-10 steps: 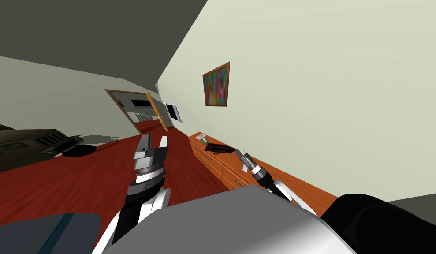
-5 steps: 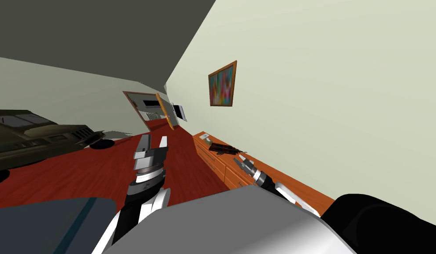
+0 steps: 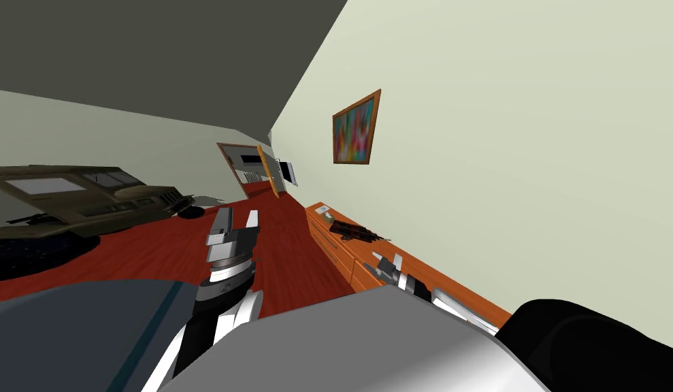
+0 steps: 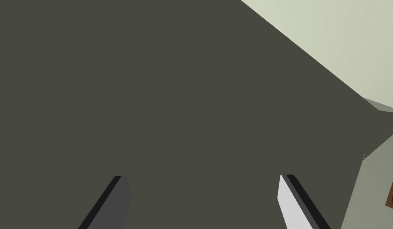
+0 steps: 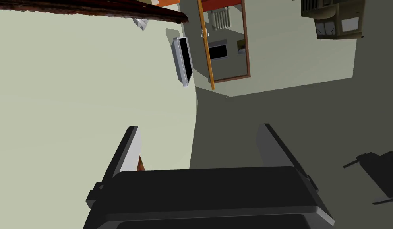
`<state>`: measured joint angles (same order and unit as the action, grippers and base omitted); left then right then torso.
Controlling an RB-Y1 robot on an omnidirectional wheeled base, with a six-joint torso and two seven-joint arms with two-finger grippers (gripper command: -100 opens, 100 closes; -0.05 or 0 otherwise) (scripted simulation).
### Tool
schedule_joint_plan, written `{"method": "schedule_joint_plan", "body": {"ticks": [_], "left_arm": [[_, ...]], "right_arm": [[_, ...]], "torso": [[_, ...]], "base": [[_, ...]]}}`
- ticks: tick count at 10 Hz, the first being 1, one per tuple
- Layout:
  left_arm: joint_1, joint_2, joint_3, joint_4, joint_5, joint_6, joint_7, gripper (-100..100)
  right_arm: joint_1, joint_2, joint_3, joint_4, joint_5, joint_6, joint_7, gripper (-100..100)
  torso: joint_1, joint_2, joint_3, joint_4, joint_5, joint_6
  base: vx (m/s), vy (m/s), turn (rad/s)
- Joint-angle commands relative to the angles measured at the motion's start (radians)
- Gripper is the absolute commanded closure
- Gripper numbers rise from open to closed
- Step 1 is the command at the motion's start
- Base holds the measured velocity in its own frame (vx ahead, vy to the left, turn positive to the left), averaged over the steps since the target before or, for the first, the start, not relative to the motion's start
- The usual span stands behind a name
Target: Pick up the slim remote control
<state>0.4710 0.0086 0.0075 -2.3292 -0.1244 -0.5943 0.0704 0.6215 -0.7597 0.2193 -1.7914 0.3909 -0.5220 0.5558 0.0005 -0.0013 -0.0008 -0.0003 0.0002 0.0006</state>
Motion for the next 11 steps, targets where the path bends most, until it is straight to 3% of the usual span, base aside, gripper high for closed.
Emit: {"method": "schedule_joint_plan", "body": {"ticks": [1, 2, 4, 5, 6, 8, 9, 10, 11], "left_arm": [[0.000, 0.000, 0.000, 0.000, 0.000, 0.000, 0.000, 0], [0.000, 0.000, 0.000, 0.000, 0.000, 0.000, 0.000, 0], [0.000, 0.000, 0.000, 0.000, 0.000, 0.000, 0.000, 0], [0.000, 0.000, 0.000, 0.000, 0.000, 0.000, 0.000, 0], [0.000, 0.000, 0.000, 0.000, 0.000, 0.000, 0.000, 0], [0.000, 0.000, 0.000, 0.000, 0.000, 0.000, 0.000, 0], [0.000, 0.000, 0.000, 0.000, 0.000, 0.000, 0.000, 0], [0.000, 0.000, 0.000, 0.000, 0.000, 0.000, 0.000, 0], [0.000, 0.000, 0.000, 0.000, 0.000, 0.000, 0.000, 0]], "right_arm": [[-0.006, -0.039, 0.035, 0.050, 0.044, 0.003, 0.038, -100], [-0.006, -0.039, 0.035, 0.071, 0.044, 0.003, 0.038, -100], [-0.020, -0.102, 0.095, 0.151, 0.112, 0.010, 0.097, -100], [-0.020, -0.102, 0.095, 0.175, 0.115, 0.010, 0.098, -100], [-0.029, -0.131, 0.127, 0.208, 0.150, 0.015, 0.128, -100], [-0.029, -0.131, 0.127, 0.232, 0.150, 0.015, 0.128, -100], [-0.039, -0.157, 0.159, 0.271, 0.185, 0.021, 0.157, -100], [-0.039, -0.157, 0.159, 0.287, 0.185, 0.021, 0.157, -100], [-0.050, -0.181, 0.193, 0.327, 0.220, 0.027, 0.186, -100]], "torso": [[0.000, 0.000, 0.000, 0.000, 0.000, 0.000], [0.000, 0.000, 0.000, 0.000, 0.000, -0.001], [0.000, 0.000, 0.000, 0.000, 0.000, -0.001], [0.000, 0.000, 0.000, 0.000, 0.000, -0.001], [0.000, 0.000, 0.000, 0.000, 0.000, 0.000], [0.000, 0.001, 0.000, 0.000, 0.000, 0.000], [0.000, 0.001, 0.001, 0.000, 0.000, 0.000], [0.000, 0.001, 0.001, 0.000, 0.000, -0.001], [-0.001, 0.001, 0.001, 0.000, 0.000, 0.000]], "base": [[0.018, 0.013, 0.157], [0.014, 0.006, 0.106], [0.017, 0.011, 0.263], [0.017, -0.001, 0.105], [0.015, 0.001, 0.170], [0.009, -0.003, 0.068], [0.006, 0.002, 0.222], [0.009, -0.006, 0.133], [0.010, -0.006, 0.191]]}}
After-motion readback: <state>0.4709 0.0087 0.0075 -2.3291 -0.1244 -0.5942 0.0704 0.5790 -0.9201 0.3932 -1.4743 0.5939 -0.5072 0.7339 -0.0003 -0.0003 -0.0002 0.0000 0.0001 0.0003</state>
